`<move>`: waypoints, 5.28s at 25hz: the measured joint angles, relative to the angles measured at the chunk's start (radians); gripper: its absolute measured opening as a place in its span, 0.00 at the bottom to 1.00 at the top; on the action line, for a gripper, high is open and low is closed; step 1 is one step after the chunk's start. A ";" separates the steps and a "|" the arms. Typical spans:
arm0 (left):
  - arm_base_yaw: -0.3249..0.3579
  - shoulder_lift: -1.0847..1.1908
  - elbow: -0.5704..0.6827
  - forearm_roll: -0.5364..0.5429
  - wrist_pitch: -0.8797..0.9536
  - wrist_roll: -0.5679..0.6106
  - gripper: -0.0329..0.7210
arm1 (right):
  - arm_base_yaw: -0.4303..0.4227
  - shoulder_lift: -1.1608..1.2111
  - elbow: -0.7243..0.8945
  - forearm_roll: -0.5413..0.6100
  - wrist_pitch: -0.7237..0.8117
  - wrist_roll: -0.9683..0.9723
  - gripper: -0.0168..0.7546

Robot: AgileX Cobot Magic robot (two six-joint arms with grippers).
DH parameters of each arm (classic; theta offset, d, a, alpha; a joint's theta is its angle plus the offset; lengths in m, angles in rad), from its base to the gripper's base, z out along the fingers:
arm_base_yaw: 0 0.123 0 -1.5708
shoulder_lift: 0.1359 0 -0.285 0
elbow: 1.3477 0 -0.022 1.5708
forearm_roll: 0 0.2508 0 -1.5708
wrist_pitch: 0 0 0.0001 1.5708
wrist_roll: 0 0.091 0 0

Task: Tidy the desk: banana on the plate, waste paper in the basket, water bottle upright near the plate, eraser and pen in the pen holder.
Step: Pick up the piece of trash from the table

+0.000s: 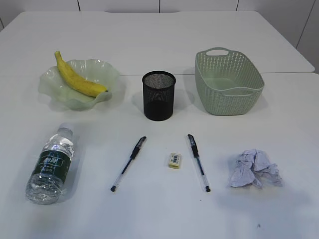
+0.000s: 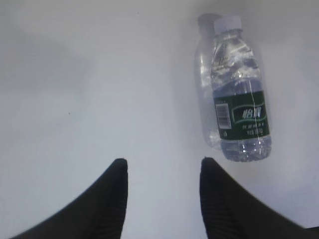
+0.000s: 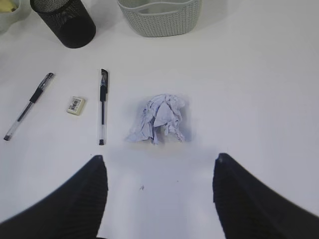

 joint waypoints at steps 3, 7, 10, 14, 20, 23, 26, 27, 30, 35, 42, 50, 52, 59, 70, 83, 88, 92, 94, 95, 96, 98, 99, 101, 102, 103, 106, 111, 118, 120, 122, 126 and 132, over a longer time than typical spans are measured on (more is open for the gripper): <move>0.000 -0.068 0.117 -0.019 -0.034 0.000 0.48 | 0.000 0.000 0.000 0.000 0.004 -0.002 0.66; 0.000 -0.145 0.234 -0.067 -0.078 0.000 0.48 | 0.000 0.004 0.000 0.002 0.023 -0.002 0.66; 0.000 -0.191 0.292 -0.069 -0.081 0.000 0.48 | 0.000 0.019 0.000 0.002 0.037 -0.002 0.66; 0.000 -0.257 0.329 -0.069 -0.082 0.000 0.48 | 0.000 0.040 0.000 0.002 0.042 -0.002 0.66; 0.000 -0.306 0.335 -0.067 -0.080 0.000 0.48 | 0.023 0.081 0.000 0.002 0.043 -0.002 0.66; 0.000 -0.308 0.335 -0.067 -0.075 0.000 0.48 | 0.052 0.114 -0.012 0.002 0.054 -0.002 0.66; 0.000 -0.310 0.335 -0.067 -0.070 0.000 0.48 | 0.069 0.164 -0.050 -0.008 0.087 -0.002 0.66; 0.000 -0.310 0.335 -0.067 -0.068 0.000 0.48 | 0.069 0.185 -0.061 -0.013 0.095 -0.002 0.66; 0.000 -0.310 0.335 -0.069 -0.065 0.000 0.48 | 0.070 0.247 -0.094 -0.026 0.100 -0.002 0.66; 0.000 -0.310 0.335 -0.089 -0.078 0.000 0.48 | 0.070 0.367 -0.150 -0.032 0.107 -0.002 0.66; 0.000 -0.310 0.335 -0.089 -0.077 0.000 0.48 | 0.139 0.551 -0.183 -0.099 0.122 0.012 0.66; 0.000 -0.310 0.335 -0.089 -0.083 0.000 0.48 | 0.252 0.726 -0.185 -0.137 0.013 0.060 0.66; 0.000 -0.310 0.335 -0.089 -0.083 0.000 0.48 | 0.254 0.766 -0.185 -0.147 -0.010 0.061 0.66; 0.000 -0.310 0.335 -0.089 -0.083 0.000 0.48 | 0.254 0.879 -0.185 -0.173 -0.083 0.065 0.79; 0.000 -0.310 0.335 -0.089 -0.083 0.000 0.48 | 0.254 1.010 -0.233 -0.245 -0.169 0.113 0.82; 0.000 -0.310 0.335 -0.089 -0.083 0.000 0.48 | 0.230 1.085 -0.248 -0.269 -0.198 0.168 0.82; 0.000 -0.310 0.335 -0.089 -0.083 0.000 0.48 | 0.207 1.107 -0.248 -0.269 -0.202 0.170 0.82; 0.000 -0.310 0.335 -0.089 -0.083 0.000 0.48 | 0.207 1.128 -0.248 -0.259 -0.202 0.170 0.82; 0.000 -0.310 0.335 -0.089 -0.083 0.000 0.48 | 0.207 1.142 -0.248 -0.252 -0.202 0.170 0.82; 0.000 -0.310 0.335 -0.089 -0.083 0.000 0.48 | 0.207 1.149 -0.248 -0.247 -0.204 0.170 0.82; 0.000 -0.310 0.335 -0.089 -0.083 0.000 0.48 | 0.207 1.154 -0.248 -0.239 -0.206 0.170 0.82; 0.000 -0.310 0.335 -0.089 -0.083 0.000 0.48 | 0.207 1.160 -0.248 -0.230 -0.211 0.169 0.82; 0.000 -0.310 0.335 -0.089 -0.083 0.000 0.48 | 0.207 1.160 -0.248 -0.228 -0.213 0.169 0.80; 0.000 -0.310 0.335 -0.089 -0.085 0.000 0.48 | 0.207 1.160 -0.248 -0.225 -0.218 0.167 0.75; 0.000 -0.310 0.335 -0.089 -0.087 0.000 0.48 | 0.207 1.160 -0.248 -0.225 -0.219 0.167 0.70; 0.000 -0.310 0.335 -0.089 -0.089 0.000 0.48 | 0.207 1.160 -0.248 -0.225 -0.221 0.167 0.66; 0.000 -0.310 0.335 -0.089 -0.093 0.000 0.48 | 0.207 1.160 -0.248 -0.225 -0.221 0.167 0.43; 0.000 -0.310 0.335 -0.089 -0.097 0.000 0.48 | 0.207 1.160 -0.248 -0.224 -0.221 0.167 0.14; 0.000 -0.310 0.335 -0.089 -0.099 0.000 0.48 | 0.207 1.158 -0.249 -0.222 -0.202 0.153 0.09; 0.000 -0.310 0.335 -0.089 -0.099 0.000 0.48 | 0.207 1.139 -0.249 -0.222 -0.195 0.144 0.09; 0.000 -0.310 0.335 -0.089 -0.099 0.000 0.48 | 0.207 1.105 -0.249 -0.222 -0.195 0.137 0.09; 0.000 -0.310 0.335 -0.089 -0.099 0.000 0.48 | 0.207 1.024 -0.260 -0.222 -0.214 0.135 0.09; 0.000 -0.310 0.335 -0.089 -0.099 0.000 0.48 | 0.207 0.985 -0.419 -0.222 -0.244 0.133 0.09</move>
